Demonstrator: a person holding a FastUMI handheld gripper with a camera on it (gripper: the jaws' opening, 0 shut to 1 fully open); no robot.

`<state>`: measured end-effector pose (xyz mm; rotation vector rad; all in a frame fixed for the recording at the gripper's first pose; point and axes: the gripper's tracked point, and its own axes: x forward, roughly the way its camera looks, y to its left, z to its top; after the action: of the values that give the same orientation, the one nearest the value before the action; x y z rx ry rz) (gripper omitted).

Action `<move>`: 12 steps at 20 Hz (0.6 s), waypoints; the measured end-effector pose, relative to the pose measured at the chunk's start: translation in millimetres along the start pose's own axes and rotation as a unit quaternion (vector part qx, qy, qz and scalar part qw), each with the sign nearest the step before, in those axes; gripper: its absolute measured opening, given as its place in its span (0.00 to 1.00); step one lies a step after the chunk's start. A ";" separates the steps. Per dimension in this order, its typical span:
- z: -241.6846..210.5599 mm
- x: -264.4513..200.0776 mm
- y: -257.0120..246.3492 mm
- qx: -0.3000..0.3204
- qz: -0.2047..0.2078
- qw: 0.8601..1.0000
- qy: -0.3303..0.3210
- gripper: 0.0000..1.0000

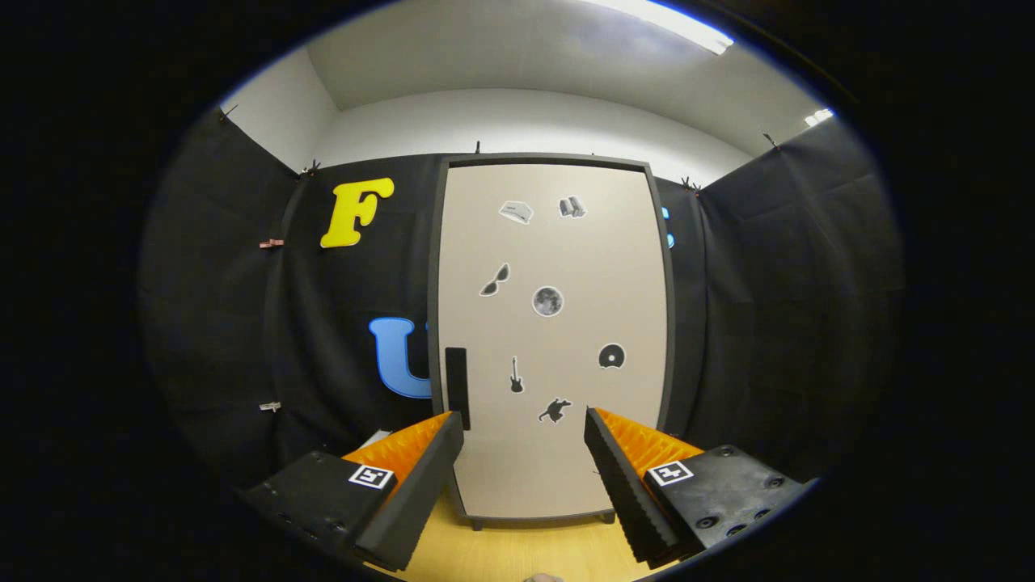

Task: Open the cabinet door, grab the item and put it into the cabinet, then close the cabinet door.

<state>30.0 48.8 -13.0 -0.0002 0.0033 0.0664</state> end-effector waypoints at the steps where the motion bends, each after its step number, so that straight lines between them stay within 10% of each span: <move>1: -0.2 4.8 5.3 0.002 0.004 1.000 -0.003 0.98; 12: -10.0 67.8 49.5 0.016 0.021 1.000 -0.012 0.98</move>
<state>94.4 102.7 -23.2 0.0319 -0.0202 0.1082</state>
